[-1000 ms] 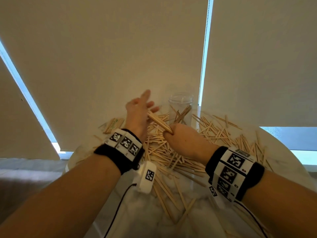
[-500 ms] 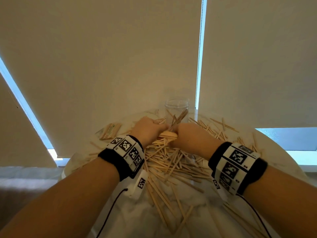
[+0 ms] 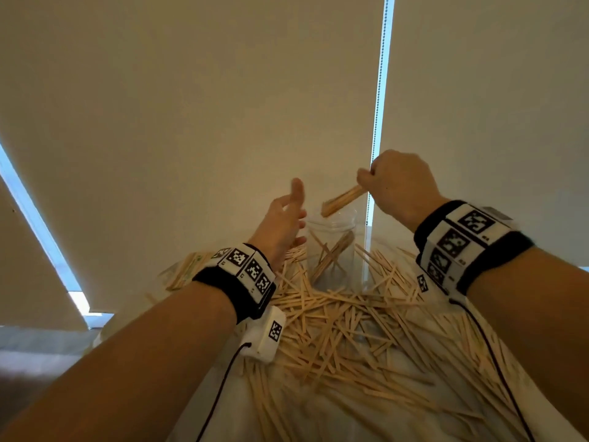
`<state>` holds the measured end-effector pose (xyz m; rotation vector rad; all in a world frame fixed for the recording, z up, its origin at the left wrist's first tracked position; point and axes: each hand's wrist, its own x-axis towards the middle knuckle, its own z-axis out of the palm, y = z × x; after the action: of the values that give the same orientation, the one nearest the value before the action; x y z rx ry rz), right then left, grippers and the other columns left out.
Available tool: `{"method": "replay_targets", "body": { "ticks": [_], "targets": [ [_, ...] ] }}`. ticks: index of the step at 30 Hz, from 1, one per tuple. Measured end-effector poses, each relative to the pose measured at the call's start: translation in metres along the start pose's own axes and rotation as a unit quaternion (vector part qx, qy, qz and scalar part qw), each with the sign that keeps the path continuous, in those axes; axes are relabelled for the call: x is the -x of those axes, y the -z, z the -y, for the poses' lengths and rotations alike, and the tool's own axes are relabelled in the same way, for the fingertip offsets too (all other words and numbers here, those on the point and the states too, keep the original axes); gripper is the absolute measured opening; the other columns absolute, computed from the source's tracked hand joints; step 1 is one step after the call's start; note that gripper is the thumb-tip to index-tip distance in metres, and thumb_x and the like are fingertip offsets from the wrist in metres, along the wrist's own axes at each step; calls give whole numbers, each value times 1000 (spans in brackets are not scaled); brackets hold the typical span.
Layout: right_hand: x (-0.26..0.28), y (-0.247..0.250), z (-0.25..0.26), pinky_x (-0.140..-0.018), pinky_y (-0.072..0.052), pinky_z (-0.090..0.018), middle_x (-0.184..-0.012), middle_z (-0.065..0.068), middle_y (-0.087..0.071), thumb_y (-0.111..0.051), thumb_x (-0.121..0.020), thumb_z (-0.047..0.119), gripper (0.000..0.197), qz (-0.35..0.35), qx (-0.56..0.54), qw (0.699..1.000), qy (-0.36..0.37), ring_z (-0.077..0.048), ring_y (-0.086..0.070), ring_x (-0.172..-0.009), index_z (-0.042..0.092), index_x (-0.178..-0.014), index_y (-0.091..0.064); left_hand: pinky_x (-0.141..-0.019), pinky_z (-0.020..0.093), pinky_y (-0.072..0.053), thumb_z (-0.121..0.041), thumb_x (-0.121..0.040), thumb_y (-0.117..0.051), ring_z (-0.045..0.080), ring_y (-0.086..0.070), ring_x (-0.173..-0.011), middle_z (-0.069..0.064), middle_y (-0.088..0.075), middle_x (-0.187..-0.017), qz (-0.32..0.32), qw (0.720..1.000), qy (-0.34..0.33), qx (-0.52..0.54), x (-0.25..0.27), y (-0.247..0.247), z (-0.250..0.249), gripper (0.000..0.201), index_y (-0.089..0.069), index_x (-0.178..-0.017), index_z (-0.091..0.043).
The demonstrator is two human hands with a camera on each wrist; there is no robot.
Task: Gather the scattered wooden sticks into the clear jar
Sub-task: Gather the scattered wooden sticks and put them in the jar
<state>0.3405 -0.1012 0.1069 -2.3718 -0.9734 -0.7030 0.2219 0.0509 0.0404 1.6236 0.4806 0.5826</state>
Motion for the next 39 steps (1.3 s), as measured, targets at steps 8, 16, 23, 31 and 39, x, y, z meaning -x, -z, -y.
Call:
{"method": "replay_targets", "body": {
  "ticks": [8,16,23,31,39],
  "targets": [
    [-38,-69,29,-62,-41,-32,-70,-1,-49,-52,-98,26,22,174,154,968,99,-23,-52,-68,10,-84,-59,-118,50,-38,-66,-43,-95,22,-41,-145,2,-38,-161,90,985,-34,-143,-52,-17,47,159,4,-162,-28],
    [-49,-78,29,-54,-44,-27,-64,1,-58,-72,-85,35,33,283,267,904,175,-15,-52,-58,17,-61,-57,-109,39,-47,-40,-73,-91,16,-54,-127,-2,-52,-142,85,981,-87,-154,-57,-17,68,112,-20,-157,-20],
    [-45,-78,28,-83,-51,-35,-92,-6,-68,-34,-103,52,55,289,157,937,117,-22,-63,-85,8,-99,-67,-104,44,-53,-33,-67,-96,10,-65,-118,-4,-65,-133,75,985,-106,-116,-56,-21,72,102,-36,-149,-21],
    [13,-25,34,-72,-49,-33,-74,-4,-61,-41,-100,49,46,161,53,980,109,-24,-60,-73,13,-78,-60,-101,29,-40,-65,-77,-77,22,-49,-137,7,-46,-156,57,967,-26,-245,11,5,39,120,-9,-164,-18],
    [139,8,40,-64,-41,-30,-63,3,-46,-42,-96,62,52,366,62,925,84,-11,-44,-57,23,-62,-45,-80,33,-51,-52,-86,-76,15,-67,-92,-3,-75,-96,59,909,-15,-412,106,87,14,35,-78,-98,-20]
  ]
}}
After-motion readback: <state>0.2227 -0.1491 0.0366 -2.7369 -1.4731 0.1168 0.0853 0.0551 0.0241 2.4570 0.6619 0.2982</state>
